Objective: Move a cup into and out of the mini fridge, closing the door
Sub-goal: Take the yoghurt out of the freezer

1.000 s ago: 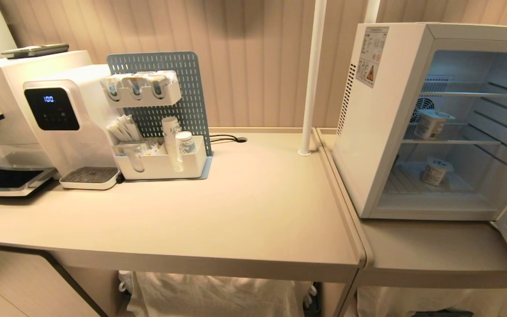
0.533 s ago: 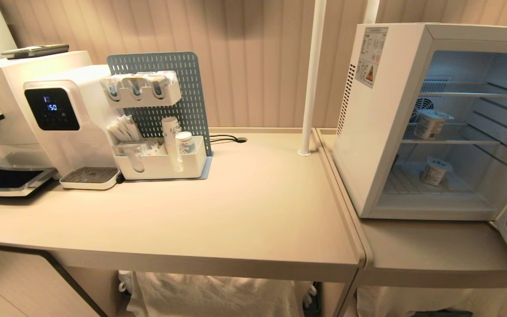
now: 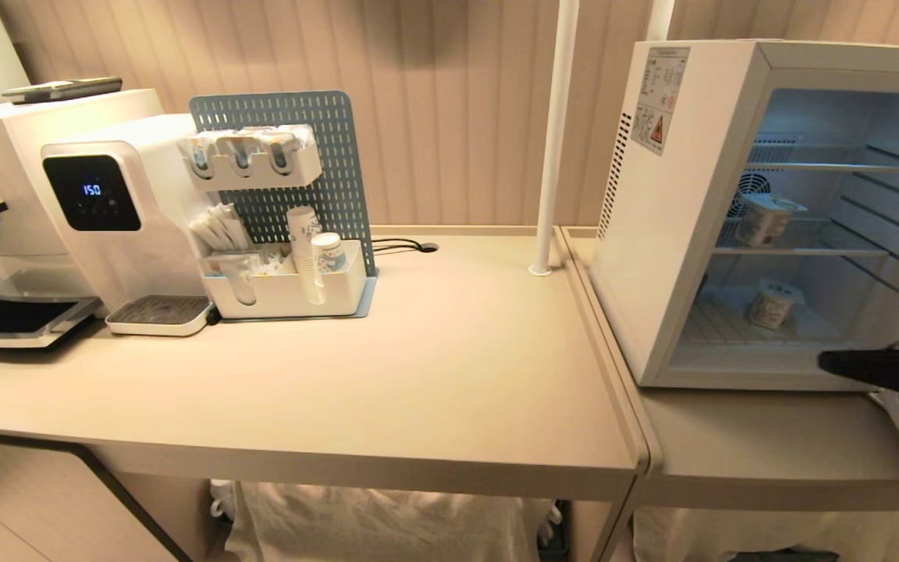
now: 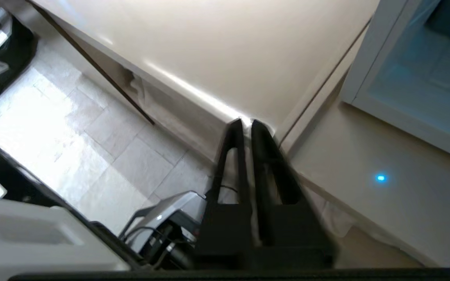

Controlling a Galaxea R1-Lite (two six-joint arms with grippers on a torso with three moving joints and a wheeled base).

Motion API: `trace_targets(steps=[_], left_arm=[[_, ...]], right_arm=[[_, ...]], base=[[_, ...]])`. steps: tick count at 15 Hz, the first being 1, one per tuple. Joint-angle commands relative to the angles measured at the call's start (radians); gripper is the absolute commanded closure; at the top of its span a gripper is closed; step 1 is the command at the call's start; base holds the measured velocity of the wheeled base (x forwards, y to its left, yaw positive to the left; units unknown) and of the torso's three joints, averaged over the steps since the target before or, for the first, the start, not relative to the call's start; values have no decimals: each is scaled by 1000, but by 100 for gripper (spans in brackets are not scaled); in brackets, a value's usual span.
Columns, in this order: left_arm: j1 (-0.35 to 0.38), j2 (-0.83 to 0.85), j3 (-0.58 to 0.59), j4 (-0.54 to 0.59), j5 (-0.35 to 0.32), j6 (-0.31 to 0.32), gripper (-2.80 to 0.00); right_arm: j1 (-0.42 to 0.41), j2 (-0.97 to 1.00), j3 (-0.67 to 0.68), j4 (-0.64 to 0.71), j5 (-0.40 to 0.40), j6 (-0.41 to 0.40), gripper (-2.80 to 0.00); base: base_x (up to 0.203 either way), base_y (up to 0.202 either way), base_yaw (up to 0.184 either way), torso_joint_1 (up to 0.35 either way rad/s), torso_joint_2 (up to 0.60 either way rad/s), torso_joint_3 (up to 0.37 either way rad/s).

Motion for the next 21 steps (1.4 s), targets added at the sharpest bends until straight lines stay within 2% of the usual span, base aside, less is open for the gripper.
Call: trace_targets(steps=[1,4,5,6,7,10,13,19,21], left_arm=[[0,-2,0,0,0,-1,0],[0,-2,0,0,0,-1,0],[0,-2,0,0,0,-1,0],[0,-2,0,0,0,-1,0],[0,-2,0,0,0,0,0],[0,-2,0,0,0,-1,0],[0,-2,0,0,0,-1,0],[0,-2,0,0,0,-1,0],[0,-2,0,0,0,-1,0]], right_arm=[[7,307,-23,-114,-37,29,-280],[6,492,-60,-393,-149,168,-280],[0,517,-99,-452,-224,209,-280],[-16,527,-135,-459,-277,228,-280],[-46,521,-164,-458,-298,237,-280],[-69,439,-184,-400,-301,233,-280],[-70,326,-172,-309,-257,227,-280],[-150,353,-166,-305,-260,210,-280],[-169,398,-169,-312,-294,181,-280]], base=[[0,0,0,0,0,0],[0,0,0,0,0,0],[0,0,0,0,0,0],[0,0,0,0,0,0],[0,0,0,0,0,0],[0,0,0,0,0,0],[0,0,0,0,0,0],[0,0,0,0,0,0],[0,0,0,0,0,0]])
